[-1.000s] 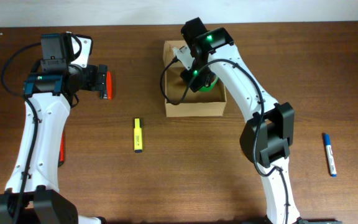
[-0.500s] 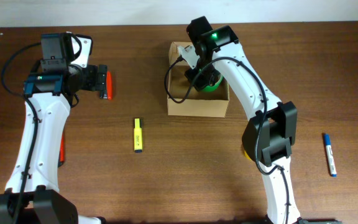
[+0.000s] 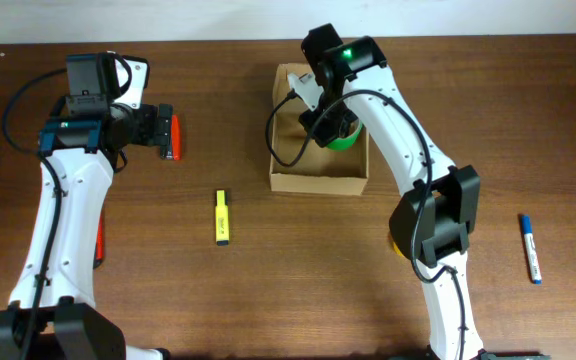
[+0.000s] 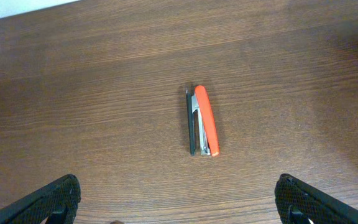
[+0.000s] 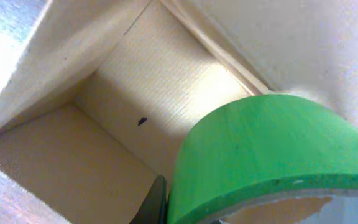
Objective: Pack container
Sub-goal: 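Carry the green tape roll with the right gripper into the box, then lower the tape into the box and open the right gripper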
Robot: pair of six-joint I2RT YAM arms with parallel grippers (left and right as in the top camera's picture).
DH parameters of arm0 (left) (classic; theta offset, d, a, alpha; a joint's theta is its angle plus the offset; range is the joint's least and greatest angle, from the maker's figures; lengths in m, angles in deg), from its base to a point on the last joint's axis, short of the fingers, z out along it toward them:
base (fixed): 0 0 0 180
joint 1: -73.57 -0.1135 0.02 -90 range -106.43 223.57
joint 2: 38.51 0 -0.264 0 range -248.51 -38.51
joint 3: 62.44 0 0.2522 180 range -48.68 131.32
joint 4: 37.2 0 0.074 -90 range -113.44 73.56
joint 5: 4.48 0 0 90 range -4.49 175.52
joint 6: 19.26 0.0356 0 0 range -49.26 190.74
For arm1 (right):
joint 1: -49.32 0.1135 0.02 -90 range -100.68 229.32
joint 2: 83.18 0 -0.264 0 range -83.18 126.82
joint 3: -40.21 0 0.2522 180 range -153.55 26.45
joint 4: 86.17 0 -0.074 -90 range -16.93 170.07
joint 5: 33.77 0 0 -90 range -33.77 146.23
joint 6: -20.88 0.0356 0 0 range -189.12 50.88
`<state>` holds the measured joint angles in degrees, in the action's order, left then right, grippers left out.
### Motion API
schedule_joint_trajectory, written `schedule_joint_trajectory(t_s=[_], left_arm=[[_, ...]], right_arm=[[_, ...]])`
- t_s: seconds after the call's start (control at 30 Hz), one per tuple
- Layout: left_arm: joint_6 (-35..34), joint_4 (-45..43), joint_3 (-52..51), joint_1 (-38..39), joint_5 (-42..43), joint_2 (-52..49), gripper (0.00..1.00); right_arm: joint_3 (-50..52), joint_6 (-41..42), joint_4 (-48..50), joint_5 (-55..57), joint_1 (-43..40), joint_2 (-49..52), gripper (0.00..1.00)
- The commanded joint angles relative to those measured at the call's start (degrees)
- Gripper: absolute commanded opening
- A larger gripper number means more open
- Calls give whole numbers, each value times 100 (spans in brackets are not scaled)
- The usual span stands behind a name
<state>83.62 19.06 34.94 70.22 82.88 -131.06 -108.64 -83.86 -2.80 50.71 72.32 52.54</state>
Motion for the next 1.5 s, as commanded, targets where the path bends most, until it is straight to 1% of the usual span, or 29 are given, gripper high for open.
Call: schedule_joint_trajectory(t_s=[0.0,0.37,0.73,1.47], left_arm=[[94,0,107,-17,-42,-142,100],[94,0,107,-20,-44,-236,100],[96,0,107,-20,-46,-236,100],[96,0,107,-20,-44,-236,99]], right_arm=[[-188,61,-90,17,-9,-68,4],[-186,151,-179,164,223,-68,4],[-94,166,-205,173,201,-68,4],[1248,166,455,326,55,-44,4]])
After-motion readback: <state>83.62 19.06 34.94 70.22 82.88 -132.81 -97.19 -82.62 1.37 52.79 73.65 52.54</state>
